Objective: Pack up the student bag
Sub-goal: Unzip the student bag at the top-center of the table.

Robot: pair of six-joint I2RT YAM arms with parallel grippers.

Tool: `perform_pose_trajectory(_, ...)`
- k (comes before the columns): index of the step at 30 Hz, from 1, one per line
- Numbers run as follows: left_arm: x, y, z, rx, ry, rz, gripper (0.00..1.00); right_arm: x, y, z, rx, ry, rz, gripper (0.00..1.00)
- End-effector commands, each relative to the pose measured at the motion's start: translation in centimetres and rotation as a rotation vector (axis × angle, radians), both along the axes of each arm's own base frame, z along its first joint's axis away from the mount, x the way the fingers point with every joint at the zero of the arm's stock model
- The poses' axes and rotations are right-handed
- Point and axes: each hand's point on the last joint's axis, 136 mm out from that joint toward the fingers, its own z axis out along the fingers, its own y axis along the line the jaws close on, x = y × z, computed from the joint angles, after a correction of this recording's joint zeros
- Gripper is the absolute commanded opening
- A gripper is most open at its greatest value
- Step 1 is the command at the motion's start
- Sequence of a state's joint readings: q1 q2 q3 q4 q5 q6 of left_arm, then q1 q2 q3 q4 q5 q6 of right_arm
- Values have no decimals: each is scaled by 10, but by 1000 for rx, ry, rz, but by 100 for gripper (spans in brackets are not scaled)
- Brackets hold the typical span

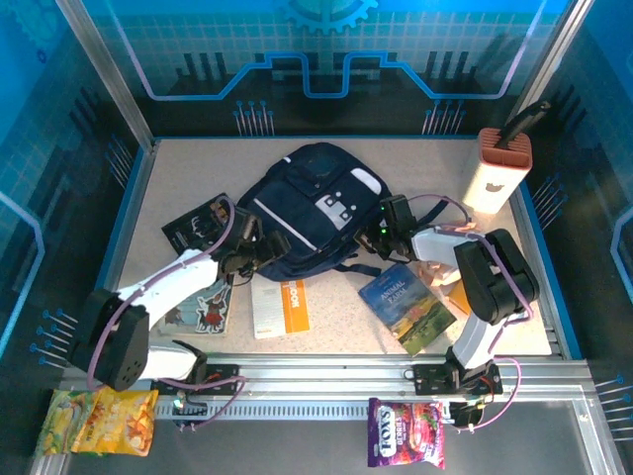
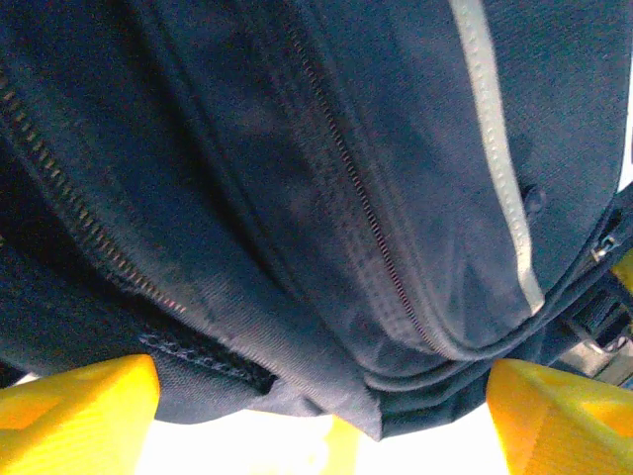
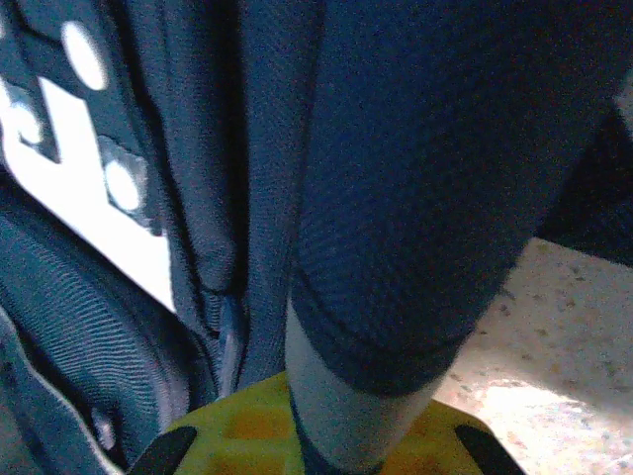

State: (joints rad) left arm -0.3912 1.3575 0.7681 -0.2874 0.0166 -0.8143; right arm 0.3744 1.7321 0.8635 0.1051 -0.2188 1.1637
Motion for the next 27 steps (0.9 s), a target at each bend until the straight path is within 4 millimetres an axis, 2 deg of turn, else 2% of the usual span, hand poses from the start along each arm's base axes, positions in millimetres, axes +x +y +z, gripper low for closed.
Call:
perform_pose_trajectory(1,33,-15,8,-31,-53,-3,87,7,8,47,90,-136,18,8)
perform_pose_trajectory(4,56,-18,8,-16,-42,3,87,7,7,69,134,-184,28,8)
perform_pose_trajectory(9,105,-23,25,21,-127,-2,87,11,10,100,165,-238,43,9)
perform_pose_trajectory(11,121,-21,29,37,-145,-11,87,13,10,105,172,-242,37,9)
perform_pose_trajectory(12,128,-18,33,50,-155,-15,87,19,12,116,180,-262,33,9)
perform_pose_trajectory(14,133,-10,40,99,-162,-20,87,23,11,119,179,-258,12,10)
perform_pose_trajectory(17,125,0,61,166,-196,-50,88,29,10,122,175,-253,-14,10)
perform_pose_trajectory(21,93,1,82,190,-230,-113,89,35,10,129,178,-265,-40,10)
perform_pose_trajectory(24,63,-9,84,191,-241,-173,89,38,12,134,184,-266,-45,10)
perform_pose_trajectory(27,33,-30,80,158,-248,-225,86,40,15,138,190,-270,-39,10)
